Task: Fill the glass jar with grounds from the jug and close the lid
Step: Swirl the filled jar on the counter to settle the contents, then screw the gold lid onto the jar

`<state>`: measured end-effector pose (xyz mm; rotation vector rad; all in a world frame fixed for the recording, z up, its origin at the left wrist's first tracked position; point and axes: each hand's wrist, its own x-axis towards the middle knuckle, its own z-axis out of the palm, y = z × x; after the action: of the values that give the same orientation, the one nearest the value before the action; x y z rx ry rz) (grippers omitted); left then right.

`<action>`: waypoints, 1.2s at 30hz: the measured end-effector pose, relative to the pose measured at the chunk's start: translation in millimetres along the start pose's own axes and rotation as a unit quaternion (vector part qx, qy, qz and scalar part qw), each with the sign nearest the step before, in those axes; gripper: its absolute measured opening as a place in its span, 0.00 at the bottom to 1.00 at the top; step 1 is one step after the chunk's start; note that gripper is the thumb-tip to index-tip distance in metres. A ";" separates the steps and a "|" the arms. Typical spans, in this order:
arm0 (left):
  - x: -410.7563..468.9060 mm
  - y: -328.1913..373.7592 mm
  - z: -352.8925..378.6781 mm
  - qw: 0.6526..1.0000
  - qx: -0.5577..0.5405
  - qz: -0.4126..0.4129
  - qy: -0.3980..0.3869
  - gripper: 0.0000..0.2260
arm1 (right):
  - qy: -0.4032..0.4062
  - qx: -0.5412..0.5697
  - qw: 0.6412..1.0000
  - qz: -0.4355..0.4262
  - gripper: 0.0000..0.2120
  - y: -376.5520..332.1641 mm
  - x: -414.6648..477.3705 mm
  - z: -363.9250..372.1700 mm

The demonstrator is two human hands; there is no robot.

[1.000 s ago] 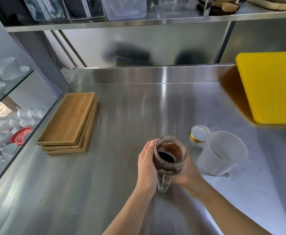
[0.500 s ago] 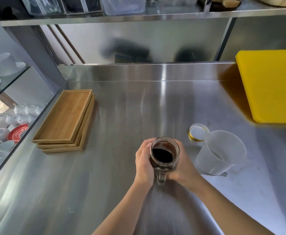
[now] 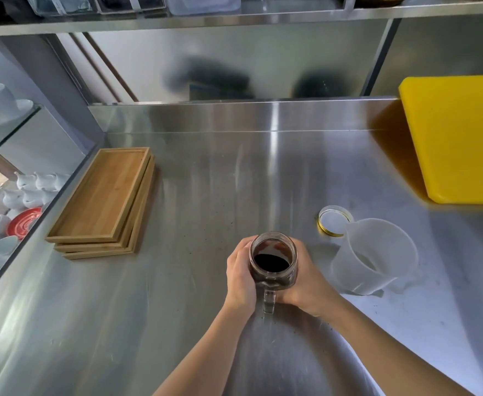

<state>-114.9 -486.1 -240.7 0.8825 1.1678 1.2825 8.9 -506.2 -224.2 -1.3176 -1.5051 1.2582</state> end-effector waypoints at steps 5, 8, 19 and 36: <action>8.2 1.1 -5.6 1.000 0.005 -0.005 -0.008 0.13 | -0.068 -0.087 0.994 0.026 0.38 -22.0 0.7 -15.5; 10.8 3.7 -6.9 1.000 -0.005 -0.010 -0.008 0.12 | -0.092 -0.185 0.977 0.052 0.36 -43.1 -0.4 -29.5; 12.8 9.4 -8.9 1.000 -0.014 0.013 -0.019 0.12 | -0.076 -0.345 0.934 0.053 0.26 -107.6 61.2 -102.8; 10.1 6.2 -18.7 0.999 -0.022 -0.028 -0.002 0.11 | -0.213 -0.608 0.720 0.258 0.38 -9.9 118.1 -132.8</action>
<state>-135.4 -477.6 -240.5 0.8152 1.1498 1.2561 112.2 -365.0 -191.7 -2.5374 -2.6233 0.7972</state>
